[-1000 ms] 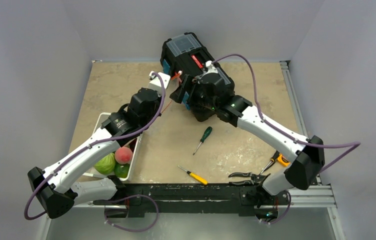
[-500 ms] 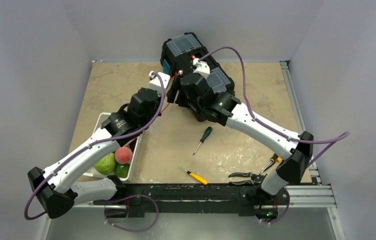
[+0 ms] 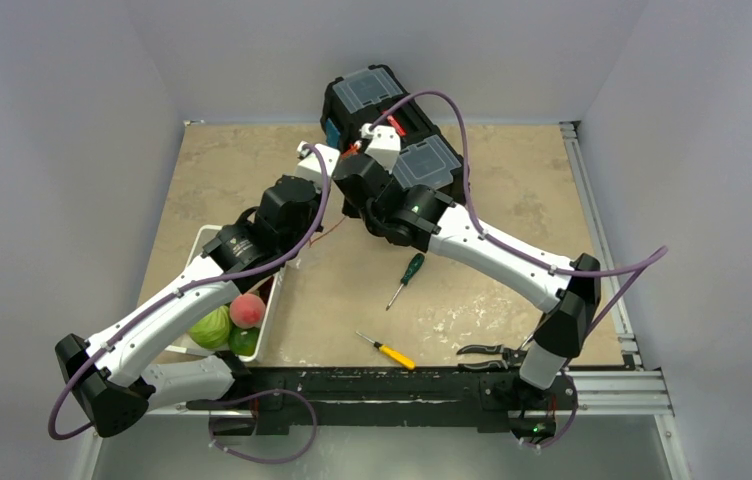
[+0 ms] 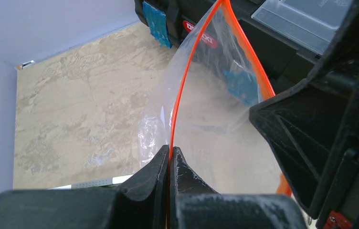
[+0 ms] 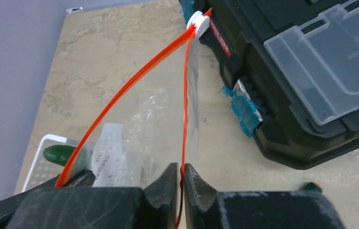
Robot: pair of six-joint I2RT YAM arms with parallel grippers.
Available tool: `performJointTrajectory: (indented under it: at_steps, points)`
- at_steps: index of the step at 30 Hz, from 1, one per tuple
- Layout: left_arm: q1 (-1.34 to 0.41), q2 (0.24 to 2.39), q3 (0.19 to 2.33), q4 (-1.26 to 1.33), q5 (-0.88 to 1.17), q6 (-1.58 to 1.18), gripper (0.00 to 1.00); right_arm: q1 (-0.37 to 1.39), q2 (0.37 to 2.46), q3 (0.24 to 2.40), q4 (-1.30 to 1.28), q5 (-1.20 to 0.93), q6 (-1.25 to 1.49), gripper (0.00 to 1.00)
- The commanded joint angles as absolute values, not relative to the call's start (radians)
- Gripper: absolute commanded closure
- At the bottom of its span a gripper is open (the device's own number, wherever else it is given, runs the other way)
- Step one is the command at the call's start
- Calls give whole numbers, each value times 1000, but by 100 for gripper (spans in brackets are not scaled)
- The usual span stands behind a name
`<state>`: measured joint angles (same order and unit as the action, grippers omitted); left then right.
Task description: Place the food in the zip-top bag and seal the zipper
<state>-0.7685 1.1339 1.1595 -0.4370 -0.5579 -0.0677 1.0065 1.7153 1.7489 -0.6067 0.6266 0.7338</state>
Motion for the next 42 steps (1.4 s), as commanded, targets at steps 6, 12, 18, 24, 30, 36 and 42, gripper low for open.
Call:
performJointTrajectory:
  at_steps: [6,12,18,24,30,36,42]
  points:
    - [-773,1094,1182,-394,-566,-94,99,1024,1645,1761,-556,703,555,100]
    - [-773,1063,1158,-370,-608,-99,98,1025,1504,1606,-406,757,450,100]
    - [-774,1016,1115,-314,-537,-97,94,1025,1507,1600,-403,678,435,100]
    - [-773,998,1112,-309,-463,-100,25,1025,1548,1627,-420,640,410,100]
    - [-773,946,1093,-282,-466,-85,17,1025,1563,1627,-429,641,391,100]
    - [-753,870,1062,-233,-494,-51,19,1026,1586,1642,-437,614,376,100]
    - [-566,826,1025,-204,-425,-161,20,1025,1610,1637,-395,596,284,100]
